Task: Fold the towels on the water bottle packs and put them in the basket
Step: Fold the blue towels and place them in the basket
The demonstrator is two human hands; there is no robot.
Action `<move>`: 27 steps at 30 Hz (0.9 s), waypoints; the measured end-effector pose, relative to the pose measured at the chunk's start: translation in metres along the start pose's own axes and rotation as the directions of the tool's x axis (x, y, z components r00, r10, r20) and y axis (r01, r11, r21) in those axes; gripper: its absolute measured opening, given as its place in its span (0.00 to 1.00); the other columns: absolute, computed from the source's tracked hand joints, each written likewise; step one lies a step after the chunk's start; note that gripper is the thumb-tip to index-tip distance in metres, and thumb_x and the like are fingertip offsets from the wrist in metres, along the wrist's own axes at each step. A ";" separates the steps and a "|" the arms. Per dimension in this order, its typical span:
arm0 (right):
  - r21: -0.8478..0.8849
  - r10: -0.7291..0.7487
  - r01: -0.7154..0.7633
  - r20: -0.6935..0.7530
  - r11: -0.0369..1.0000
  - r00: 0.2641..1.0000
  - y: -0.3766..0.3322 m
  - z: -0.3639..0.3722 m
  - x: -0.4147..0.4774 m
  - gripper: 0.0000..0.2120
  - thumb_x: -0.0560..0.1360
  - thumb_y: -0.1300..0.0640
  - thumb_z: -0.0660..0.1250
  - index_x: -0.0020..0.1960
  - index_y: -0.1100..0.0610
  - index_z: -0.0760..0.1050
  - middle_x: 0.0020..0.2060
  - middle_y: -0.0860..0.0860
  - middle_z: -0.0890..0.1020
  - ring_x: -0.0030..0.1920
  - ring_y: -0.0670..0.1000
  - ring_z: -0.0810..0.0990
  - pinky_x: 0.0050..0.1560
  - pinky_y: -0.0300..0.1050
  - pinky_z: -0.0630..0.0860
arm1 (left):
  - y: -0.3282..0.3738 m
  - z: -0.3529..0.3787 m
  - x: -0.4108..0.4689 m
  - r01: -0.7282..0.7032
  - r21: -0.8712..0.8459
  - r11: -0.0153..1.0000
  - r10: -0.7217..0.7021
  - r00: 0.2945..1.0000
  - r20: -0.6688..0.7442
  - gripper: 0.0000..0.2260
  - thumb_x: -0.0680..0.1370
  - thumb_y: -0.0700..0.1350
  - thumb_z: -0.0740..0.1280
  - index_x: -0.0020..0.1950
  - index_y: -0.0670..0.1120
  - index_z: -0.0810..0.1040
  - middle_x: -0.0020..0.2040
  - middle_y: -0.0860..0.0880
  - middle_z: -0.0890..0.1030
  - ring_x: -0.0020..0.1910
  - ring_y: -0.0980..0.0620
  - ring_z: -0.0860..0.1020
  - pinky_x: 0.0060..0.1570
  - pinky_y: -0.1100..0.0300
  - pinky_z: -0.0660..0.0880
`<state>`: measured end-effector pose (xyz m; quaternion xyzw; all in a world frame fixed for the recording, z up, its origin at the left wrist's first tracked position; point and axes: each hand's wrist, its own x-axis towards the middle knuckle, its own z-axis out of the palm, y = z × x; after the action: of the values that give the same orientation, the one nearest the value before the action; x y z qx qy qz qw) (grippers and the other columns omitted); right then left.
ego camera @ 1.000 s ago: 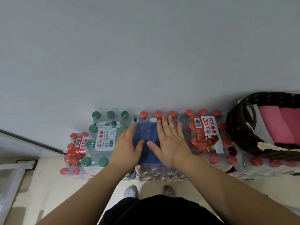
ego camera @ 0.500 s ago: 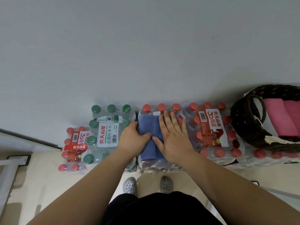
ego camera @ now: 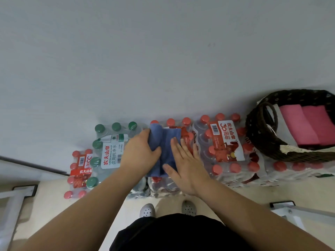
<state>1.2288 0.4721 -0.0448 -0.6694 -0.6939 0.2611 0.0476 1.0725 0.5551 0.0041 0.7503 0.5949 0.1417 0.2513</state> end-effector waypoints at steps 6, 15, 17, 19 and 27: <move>0.651 -0.026 0.001 0.028 0.759 0.999 0.019 -0.019 0.007 0.33 0.71 0.21 0.45 0.69 0.23 0.30 0.79 0.38 0.47 0.79 0.44 0.43 0.78 0.53 0.48 | 0.043 0.013 0.000 -0.082 0.002 0.997 0.082 0.996 -0.022 0.11 0.78 0.43 0.61 0.57 0.41 0.75 0.42 0.42 0.81 0.40 0.40 0.78 0.39 0.49 0.75; 0.667 -0.060 -0.015 0.089 0.744 0.994 0.041 -0.032 0.010 0.39 0.75 0.27 0.51 0.79 0.38 0.40 0.79 0.45 0.58 0.78 0.48 0.58 0.77 0.53 0.60 | 0.036 0.052 -0.007 -0.222 0.387 0.895 0.234 0.972 0.015 0.26 0.76 0.51 0.53 0.71 0.44 0.72 0.66 0.43 0.73 0.61 0.39 0.72 0.58 0.47 0.71; 0.472 -0.082 0.042 0.065 0.880 0.994 0.045 -0.032 0.010 0.40 0.77 0.29 0.48 0.80 0.46 0.38 0.81 0.46 0.48 0.80 0.47 0.46 0.79 0.55 0.51 | 0.038 0.062 -0.010 -0.231 0.382 0.895 0.204 0.973 0.111 0.31 0.77 0.53 0.46 0.79 0.44 0.60 0.78 0.44 0.60 0.77 0.41 0.59 0.74 0.45 0.59; 0.261 -0.114 0.095 0.057 0.961 0.992 0.050 -0.032 0.008 0.38 0.79 0.32 0.44 0.80 0.49 0.34 0.80 0.47 0.37 0.78 0.45 0.34 0.79 0.54 0.40 | 0.038 0.073 -0.012 -0.208 0.399 0.893 0.145 0.973 0.181 0.32 0.78 0.56 0.39 0.81 0.46 0.46 0.82 0.47 0.47 0.80 0.47 0.44 0.78 0.46 0.45; 0.080 -0.217 0.209 0.110 0.975 0.970 0.058 -0.028 0.009 0.38 0.78 0.29 0.38 0.79 0.49 0.31 0.77 0.43 0.31 0.75 0.44 0.26 0.78 0.57 0.35 | 0.037 0.085 -0.007 -0.146 0.504 0.851 0.024 0.970 0.241 0.36 0.71 0.60 0.34 0.75 0.47 0.28 0.79 0.47 0.33 0.76 0.46 0.29 0.76 0.39 0.40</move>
<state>1.2919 0.4874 -0.0481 -0.5725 -0.7541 0.3169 0.0569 1.1444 0.5250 -0.0461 0.8270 0.5445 -0.0986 0.0992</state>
